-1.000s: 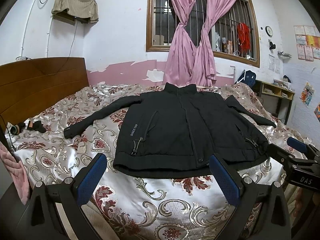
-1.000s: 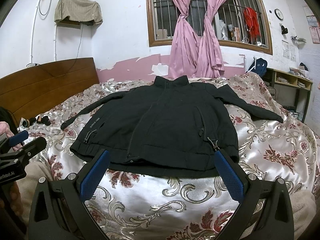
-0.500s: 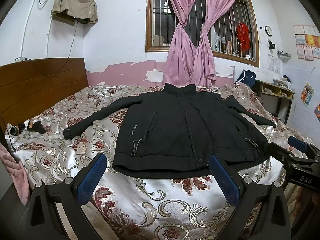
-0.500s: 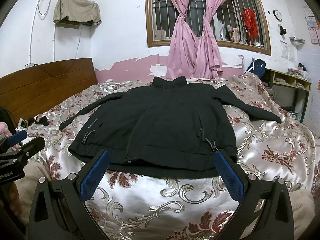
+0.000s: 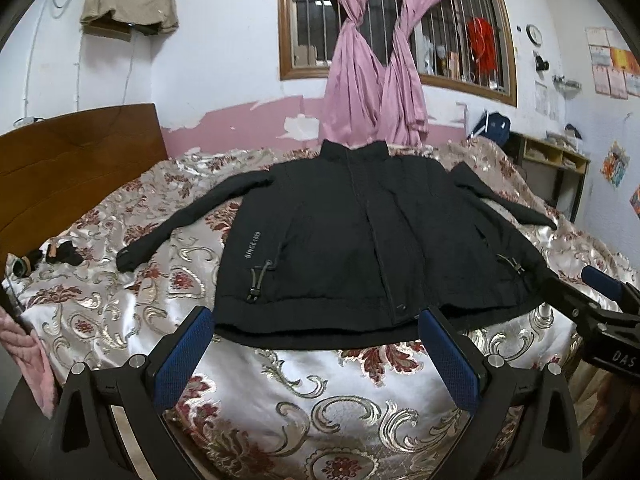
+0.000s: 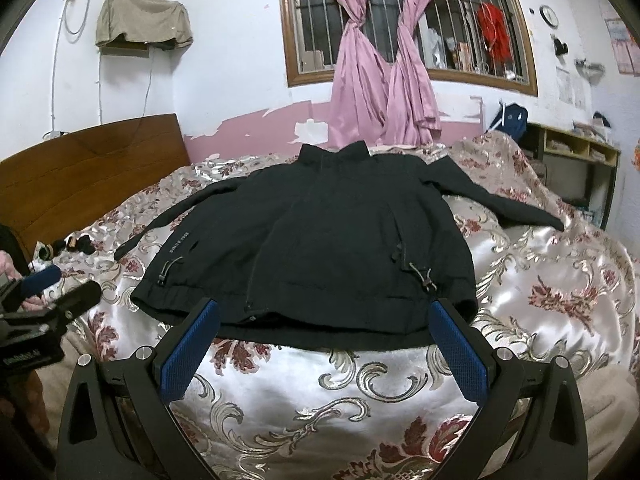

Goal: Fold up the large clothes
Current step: 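Grasp the jacket sleeve with the right tool and lift it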

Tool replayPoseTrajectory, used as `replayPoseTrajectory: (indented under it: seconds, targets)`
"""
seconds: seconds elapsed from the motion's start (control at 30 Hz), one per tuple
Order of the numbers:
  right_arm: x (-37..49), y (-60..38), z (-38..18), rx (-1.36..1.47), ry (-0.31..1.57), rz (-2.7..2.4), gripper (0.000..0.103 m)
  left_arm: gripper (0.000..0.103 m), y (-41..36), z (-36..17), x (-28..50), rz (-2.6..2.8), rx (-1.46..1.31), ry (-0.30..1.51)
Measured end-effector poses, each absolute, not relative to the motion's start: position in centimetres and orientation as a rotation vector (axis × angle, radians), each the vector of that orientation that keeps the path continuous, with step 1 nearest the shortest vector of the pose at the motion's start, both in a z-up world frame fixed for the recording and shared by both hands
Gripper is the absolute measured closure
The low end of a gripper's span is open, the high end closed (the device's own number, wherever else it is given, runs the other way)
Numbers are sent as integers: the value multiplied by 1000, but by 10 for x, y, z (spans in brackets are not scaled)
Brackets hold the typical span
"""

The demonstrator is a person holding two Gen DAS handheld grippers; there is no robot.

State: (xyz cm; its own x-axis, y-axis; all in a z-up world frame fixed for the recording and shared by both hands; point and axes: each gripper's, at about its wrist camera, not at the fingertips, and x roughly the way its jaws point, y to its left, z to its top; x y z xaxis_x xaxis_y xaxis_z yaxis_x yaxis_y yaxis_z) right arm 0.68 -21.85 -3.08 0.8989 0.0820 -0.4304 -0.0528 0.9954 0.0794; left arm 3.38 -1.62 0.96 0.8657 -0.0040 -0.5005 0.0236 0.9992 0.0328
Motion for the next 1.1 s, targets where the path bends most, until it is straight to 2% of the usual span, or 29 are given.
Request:
replayPoseTrajectory:
  seconds: [0.37, 0.67, 1.1]
  targets:
    - [69, -262, -25, 111, 532, -29, 1, 0, -37, 17, 113, -74, 51, 573]
    - [150, -362, -13, 209, 568, -136, 1, 0, -63, 22, 188, -134, 19, 654]
    - [300, -482, -17, 309, 621, -319, 1, 0, -154, 19, 323, -112, 134, 689]
